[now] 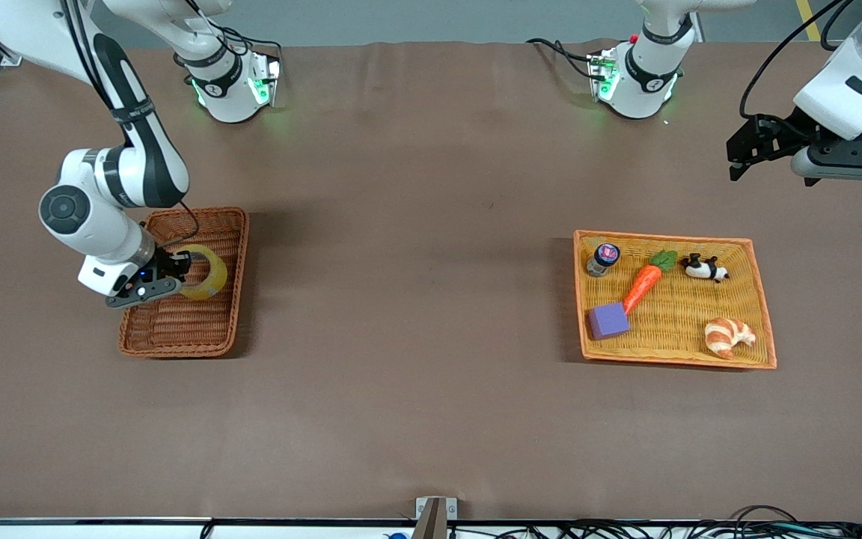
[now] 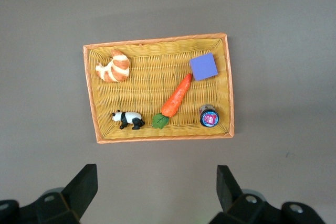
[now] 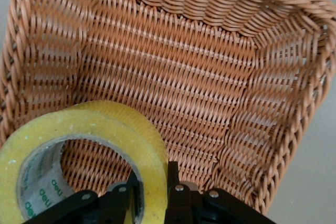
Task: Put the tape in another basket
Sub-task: 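Lower the tape roll into the brown basket and open the right gripper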
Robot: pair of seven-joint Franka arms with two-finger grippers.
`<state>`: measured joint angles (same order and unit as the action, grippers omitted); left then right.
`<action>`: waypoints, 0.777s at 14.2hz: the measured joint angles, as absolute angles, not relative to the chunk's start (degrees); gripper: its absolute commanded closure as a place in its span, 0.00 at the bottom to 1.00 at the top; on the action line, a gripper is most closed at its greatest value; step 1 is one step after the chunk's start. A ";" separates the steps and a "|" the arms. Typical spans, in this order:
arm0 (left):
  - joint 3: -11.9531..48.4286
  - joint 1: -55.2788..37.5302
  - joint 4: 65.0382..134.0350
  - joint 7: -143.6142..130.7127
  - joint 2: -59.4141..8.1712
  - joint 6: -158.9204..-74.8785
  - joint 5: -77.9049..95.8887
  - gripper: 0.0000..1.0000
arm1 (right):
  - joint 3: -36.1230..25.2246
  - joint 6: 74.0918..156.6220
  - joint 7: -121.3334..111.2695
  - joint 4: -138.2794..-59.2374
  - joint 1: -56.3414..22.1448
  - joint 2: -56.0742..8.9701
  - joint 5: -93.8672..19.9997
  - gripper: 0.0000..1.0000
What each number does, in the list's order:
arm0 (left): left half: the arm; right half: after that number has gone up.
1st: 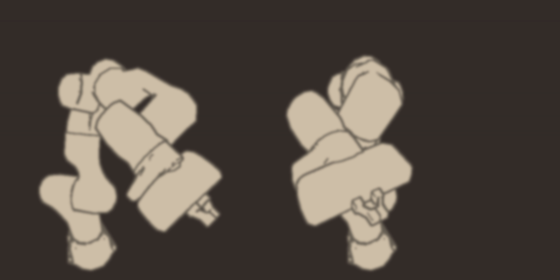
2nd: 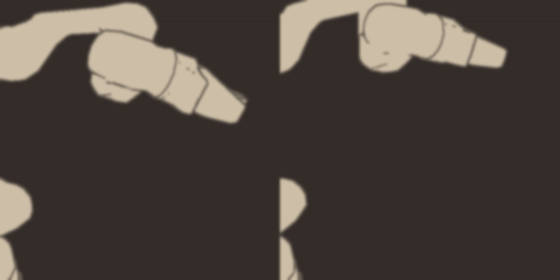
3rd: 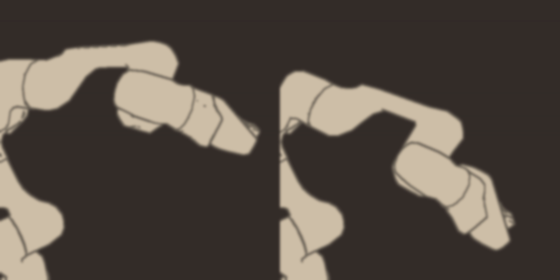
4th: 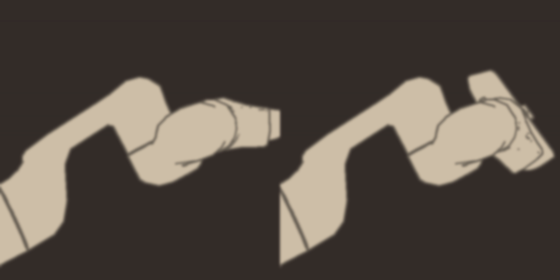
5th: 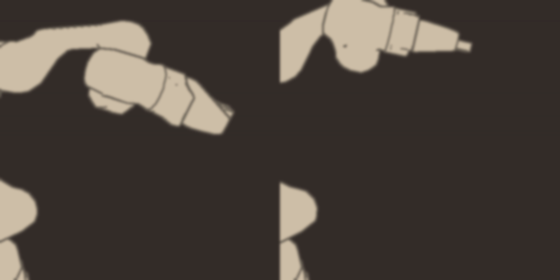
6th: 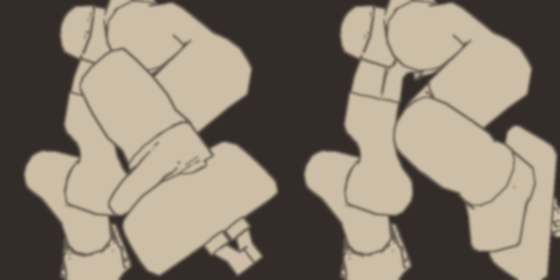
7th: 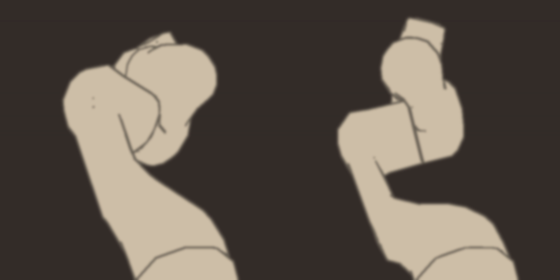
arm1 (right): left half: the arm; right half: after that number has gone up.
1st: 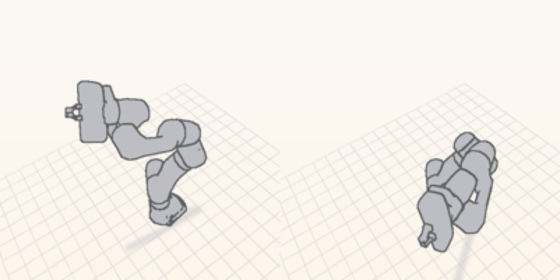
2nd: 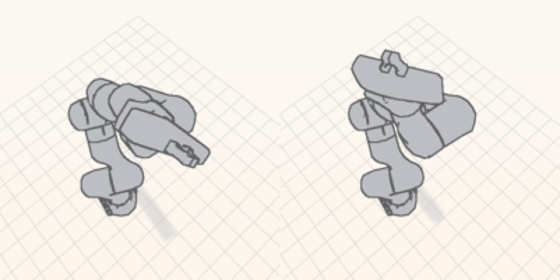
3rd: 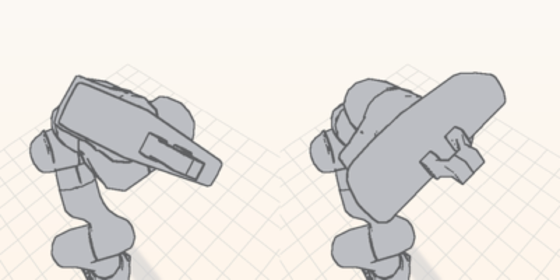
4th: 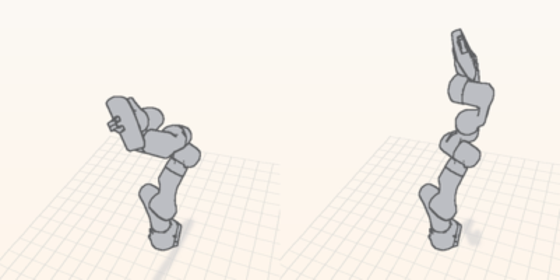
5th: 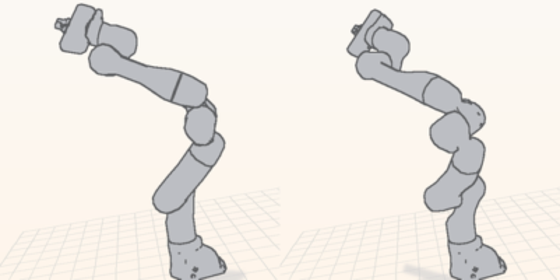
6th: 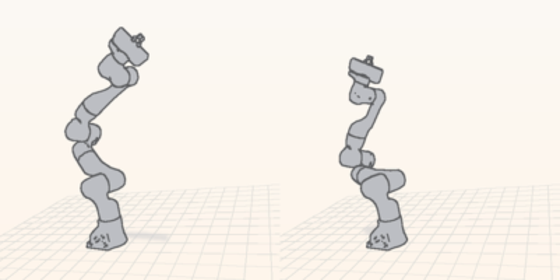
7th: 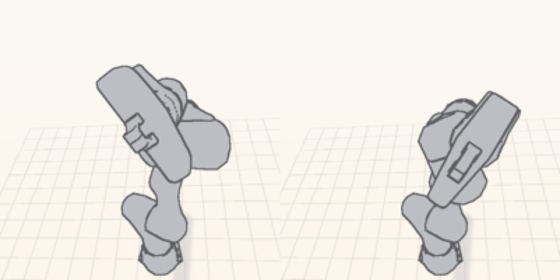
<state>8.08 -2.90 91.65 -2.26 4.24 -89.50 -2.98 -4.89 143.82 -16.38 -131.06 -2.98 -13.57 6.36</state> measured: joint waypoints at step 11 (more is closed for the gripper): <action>8.08 -2.85 91.68 -2.26 4.09 -89.50 -2.98 0.00 | -6.33 148.60 -19.75 -134.09 -2.98 -14.21 6.29 0.00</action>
<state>8.08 -2.85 91.68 -2.26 4.09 -89.50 -2.98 -6.33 148.60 -19.75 -134.09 -2.98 -14.21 6.29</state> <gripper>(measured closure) 0.000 0.485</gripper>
